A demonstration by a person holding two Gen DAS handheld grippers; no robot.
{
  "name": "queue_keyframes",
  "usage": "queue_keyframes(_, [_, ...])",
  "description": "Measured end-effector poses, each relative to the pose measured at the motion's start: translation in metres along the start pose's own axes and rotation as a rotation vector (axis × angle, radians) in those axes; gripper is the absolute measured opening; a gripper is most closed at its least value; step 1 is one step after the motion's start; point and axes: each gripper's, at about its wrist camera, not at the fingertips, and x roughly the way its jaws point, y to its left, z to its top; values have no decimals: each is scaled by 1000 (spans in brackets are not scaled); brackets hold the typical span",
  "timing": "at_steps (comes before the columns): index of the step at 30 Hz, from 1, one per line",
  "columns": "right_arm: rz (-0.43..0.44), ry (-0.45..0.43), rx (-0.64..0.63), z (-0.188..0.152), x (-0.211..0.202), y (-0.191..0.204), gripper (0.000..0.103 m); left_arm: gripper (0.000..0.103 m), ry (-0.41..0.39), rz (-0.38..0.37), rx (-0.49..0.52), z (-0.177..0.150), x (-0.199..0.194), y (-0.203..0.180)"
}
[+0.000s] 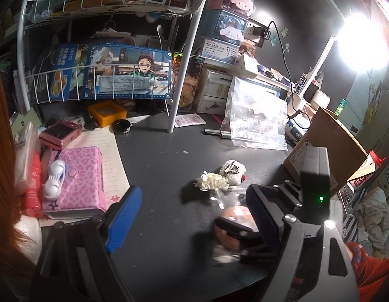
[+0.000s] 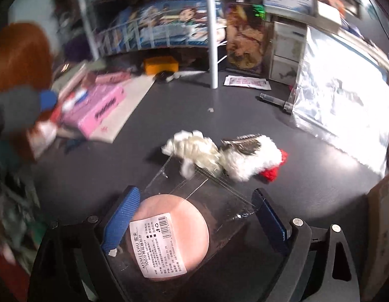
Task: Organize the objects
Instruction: 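Move the right gripper back to the wrapped pink bun, then grasp the plastic-wrapped pink bun with the right gripper and lift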
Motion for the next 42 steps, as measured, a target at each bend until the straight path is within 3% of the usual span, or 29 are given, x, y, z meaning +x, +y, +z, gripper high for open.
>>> queue_keyframes(6, [-128,15,-49,-11,-14,-12,90,83,-9,-6,-12,-1,-1,2])
queue_keyframes(10, [-144,-30,39,-19,-32,-14,99,83,-8,-10,-18,-2,-1,2])
queue_keyframes(15, [-178,-20,181,-40,-35,-7,100,83,-4,-21,-18,-4,0,2])
queue_keyframes(18, [-145,-25,265,-52,-33,-3,100,83,2,-26,-13,-4,1,2])
queue_keyframes(22, [-160,-60,249,-51,-35,7,100,83,7,-36,-11,-7,-1,3])
queue_keyframes(27, [-239,-41,169,-51,-31,19,100,83,10,-31,-9,-9,-3,5])
queue_keyframes(32, [-340,-46,120,-60,-41,6,100,83,11,-39,-6,-10,-4,5])
queue_keyframes(38, [-227,-64,123,-58,-44,-8,98,83,14,-44,5,-10,-4,-1])
queue_keyframes(42, [-211,-69,104,-55,-40,-8,93,83,16,-41,13,-10,-5,-6])
